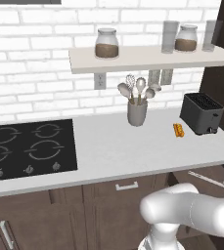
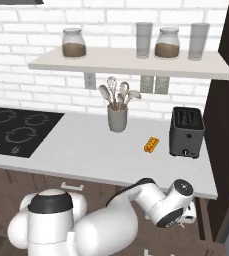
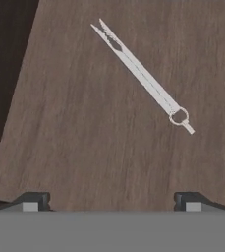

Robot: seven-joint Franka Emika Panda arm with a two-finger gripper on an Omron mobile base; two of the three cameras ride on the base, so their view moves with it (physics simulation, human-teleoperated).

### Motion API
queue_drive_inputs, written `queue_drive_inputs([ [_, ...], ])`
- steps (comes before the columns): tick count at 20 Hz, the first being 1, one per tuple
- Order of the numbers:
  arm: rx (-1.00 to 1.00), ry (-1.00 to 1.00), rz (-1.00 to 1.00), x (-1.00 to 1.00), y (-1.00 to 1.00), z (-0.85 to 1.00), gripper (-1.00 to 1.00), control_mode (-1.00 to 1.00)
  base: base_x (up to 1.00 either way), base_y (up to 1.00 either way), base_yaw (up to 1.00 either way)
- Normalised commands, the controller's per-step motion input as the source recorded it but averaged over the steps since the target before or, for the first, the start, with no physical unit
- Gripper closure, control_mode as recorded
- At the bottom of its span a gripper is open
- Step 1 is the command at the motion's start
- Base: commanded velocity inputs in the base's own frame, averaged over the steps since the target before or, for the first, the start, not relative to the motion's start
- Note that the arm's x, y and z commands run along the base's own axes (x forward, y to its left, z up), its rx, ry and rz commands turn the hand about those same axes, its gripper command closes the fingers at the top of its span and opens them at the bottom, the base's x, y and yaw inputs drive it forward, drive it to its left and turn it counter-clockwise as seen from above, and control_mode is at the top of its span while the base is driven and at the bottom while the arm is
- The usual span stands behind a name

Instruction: Pick the tongs from the drawer and place it on the counter.

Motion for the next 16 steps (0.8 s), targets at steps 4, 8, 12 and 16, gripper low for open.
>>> queue_drive_inputs([
  [4, 0.01, 0.0, 0.1, 0.1, -0.05, -0.19, -1.0, -1.0, 0.0, 0.0, 0.0],
  [8, 0.0, 0.0, 0.06, 0.24, 0.0, -0.21, -1.0, -1.0, 0.0, 0.0, 0.0],
  [12, 0.0, 0.0, 0.02, 0.32, -0.01, -0.21, -1.0, -1.0, 0.0, 0.0, 0.0],
  [16, 0.0, 0.0, 0.01, 0.24, -0.16, -0.15, -1.0, -1.0, 0.0, 0.0, 0.0],
])
